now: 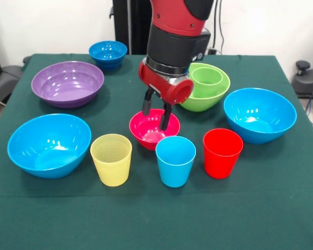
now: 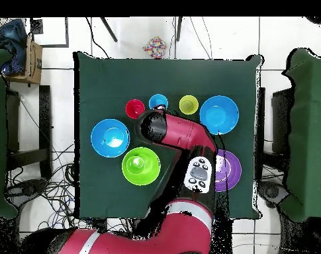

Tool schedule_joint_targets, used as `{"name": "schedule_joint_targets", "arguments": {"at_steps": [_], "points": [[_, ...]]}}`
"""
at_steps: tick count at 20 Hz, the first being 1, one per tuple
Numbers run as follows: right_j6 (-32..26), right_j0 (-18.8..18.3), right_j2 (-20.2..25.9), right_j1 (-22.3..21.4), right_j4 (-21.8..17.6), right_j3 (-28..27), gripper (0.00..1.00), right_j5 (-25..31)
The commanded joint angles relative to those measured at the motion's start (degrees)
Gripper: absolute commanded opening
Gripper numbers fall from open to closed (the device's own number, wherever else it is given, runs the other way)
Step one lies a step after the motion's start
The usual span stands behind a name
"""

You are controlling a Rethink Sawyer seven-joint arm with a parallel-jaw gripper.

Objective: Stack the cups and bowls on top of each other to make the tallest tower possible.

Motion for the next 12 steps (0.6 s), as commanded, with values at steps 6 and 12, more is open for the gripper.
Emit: {"name": "schedule_joint_targets", "arguments": {"at_steps": [6, 12], "points": [[3.8, -0.3, 7.4, 0.3, 0.6, 2.9, 1.0, 4.5], [3.9, -0.3, 5.7, -0.6, 0.5, 3.0, 1.0, 7.9]]}}
